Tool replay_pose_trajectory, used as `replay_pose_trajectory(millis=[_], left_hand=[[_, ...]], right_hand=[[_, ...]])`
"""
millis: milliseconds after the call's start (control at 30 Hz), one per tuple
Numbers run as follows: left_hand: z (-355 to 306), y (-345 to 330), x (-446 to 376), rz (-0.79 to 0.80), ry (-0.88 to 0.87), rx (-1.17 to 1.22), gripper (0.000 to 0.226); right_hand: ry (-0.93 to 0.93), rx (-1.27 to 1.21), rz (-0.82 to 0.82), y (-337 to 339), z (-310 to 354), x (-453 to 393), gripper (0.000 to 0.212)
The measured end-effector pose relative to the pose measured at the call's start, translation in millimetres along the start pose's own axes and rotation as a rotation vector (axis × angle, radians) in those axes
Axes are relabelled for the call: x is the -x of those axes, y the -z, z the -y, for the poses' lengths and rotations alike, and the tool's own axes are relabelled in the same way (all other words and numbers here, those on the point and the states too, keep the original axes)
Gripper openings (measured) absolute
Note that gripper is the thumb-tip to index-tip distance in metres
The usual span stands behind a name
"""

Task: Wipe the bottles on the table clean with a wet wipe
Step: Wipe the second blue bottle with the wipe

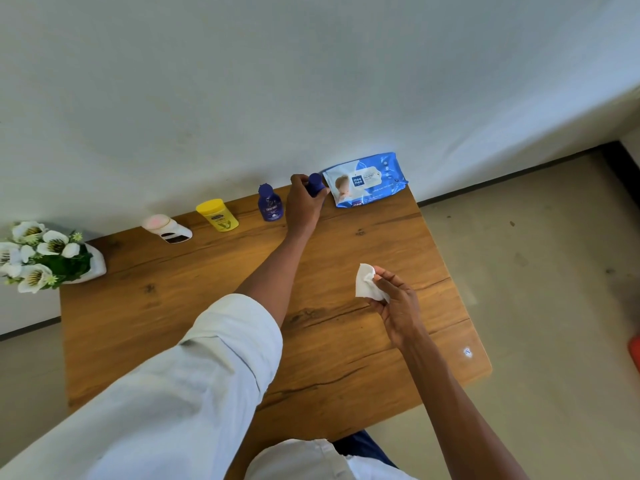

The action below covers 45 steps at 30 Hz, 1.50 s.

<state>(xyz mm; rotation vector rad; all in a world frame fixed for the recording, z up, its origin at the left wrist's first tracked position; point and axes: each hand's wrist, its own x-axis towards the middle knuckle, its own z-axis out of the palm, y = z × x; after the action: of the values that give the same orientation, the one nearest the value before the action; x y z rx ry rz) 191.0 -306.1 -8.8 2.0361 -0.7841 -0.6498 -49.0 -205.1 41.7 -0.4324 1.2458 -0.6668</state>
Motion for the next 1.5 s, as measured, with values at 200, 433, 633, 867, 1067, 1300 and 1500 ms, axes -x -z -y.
replay_pose_trajectory(millis=[200, 433, 633, 867, 1067, 1300, 1500], left_hand=[[-1.4, 4.9, 3.9, -0.027, -0.105, -0.001, 0.074], [-28.1, 32.0, 33.2, -0.215, -0.309, 0.108, 0.070], [5.3, 60.8, 78.9, -0.461, -0.030, 0.428, 0.028], [67.8, 82.7, 51.4, -0.166, 0.236, 0.295, 0.057], [78.3, 77.4, 21.7, 0.041, 0.208, 0.258, 0.087], [84.1, 66.1, 8.6, 0.002, 0.220, 0.185, 0.068], [83.0, 65.4, 4.7, -0.019, 0.210, 0.118, 0.047]], right_hand=[[0.014, 0.009, 0.003, -3.6, 5.4, 5.7, 0.014], [0.008, -0.001, 0.013, -5.2, 2.3, 4.1, 0.015], [0.003, -0.030, -0.009, -17.8, -5.8, -0.5, 0.015], [-0.016, -0.027, 0.024, -30.5, -11.9, -0.5, 0.020], [-0.047, 0.025, 0.026, -26.0, -14.5, 1.6, 0.024], [-0.056, 0.045, -0.012, -14.5, -17.0, 0.1, 0.023], [-0.046, 0.052, -0.035, -8.0, -14.0, 0.4, 0.022]])
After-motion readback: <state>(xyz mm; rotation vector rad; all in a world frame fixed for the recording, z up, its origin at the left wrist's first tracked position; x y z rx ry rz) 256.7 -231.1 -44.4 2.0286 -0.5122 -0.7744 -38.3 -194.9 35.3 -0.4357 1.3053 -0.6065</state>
